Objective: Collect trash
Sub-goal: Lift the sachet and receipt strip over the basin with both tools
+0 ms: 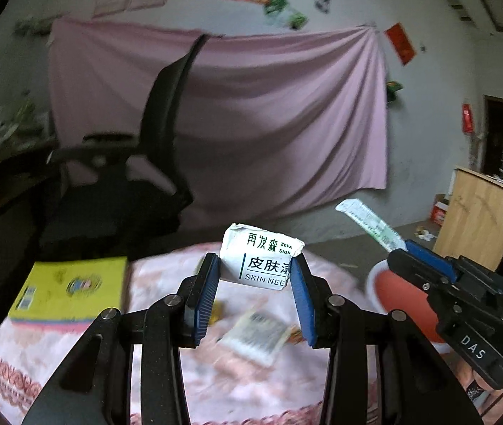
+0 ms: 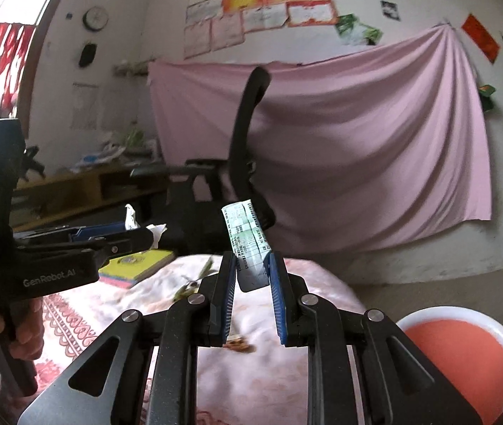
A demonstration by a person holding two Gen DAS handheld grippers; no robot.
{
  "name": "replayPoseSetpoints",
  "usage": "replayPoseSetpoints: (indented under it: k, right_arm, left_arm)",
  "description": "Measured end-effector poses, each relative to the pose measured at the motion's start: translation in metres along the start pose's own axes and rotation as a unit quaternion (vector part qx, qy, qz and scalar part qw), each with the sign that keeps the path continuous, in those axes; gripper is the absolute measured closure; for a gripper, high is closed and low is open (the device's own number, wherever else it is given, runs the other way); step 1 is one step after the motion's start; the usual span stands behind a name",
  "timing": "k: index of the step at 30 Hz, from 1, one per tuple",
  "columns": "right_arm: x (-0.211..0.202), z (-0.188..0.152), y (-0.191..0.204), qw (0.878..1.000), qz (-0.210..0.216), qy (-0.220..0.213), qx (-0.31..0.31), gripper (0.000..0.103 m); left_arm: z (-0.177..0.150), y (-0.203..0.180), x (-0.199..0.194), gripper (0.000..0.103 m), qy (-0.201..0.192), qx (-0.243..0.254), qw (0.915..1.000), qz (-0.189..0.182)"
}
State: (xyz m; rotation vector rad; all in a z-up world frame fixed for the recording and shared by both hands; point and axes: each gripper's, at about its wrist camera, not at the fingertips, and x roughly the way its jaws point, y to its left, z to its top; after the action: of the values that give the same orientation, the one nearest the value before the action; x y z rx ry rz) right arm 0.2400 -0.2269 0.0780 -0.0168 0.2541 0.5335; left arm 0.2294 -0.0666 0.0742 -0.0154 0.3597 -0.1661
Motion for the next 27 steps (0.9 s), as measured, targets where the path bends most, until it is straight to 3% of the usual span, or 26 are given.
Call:
replayPoseSetpoints:
  k: [7, 15, 21, 27]
  right_arm:
    - [-0.030, 0.007, -0.032, 0.998, -0.047, -0.045, 0.021, 0.086]
    - [-0.056, 0.007, -0.070, 0.992, -0.092, -0.062, 0.053, 0.085]
    - [-0.070, 0.000, -0.090, 0.988, -0.122, -0.058, 0.068, 0.085]
    - [-0.078, -0.010, -0.117, 0.982, -0.158, -0.035, 0.101, 0.084]
  left_arm:
    - [0.012, -0.041, 0.008, 0.067, -0.021, 0.037, 0.9984, -0.038]
    - [0.018, -0.089, 0.021, 0.067, -0.027, 0.064, 0.9941, -0.083]
    - [0.016, -0.119, 0.034, 0.067, -0.020, 0.076, 0.9913, -0.105]
    - [0.010, -0.151, 0.056, 0.067, 0.014, 0.079, 0.9882, -0.130]
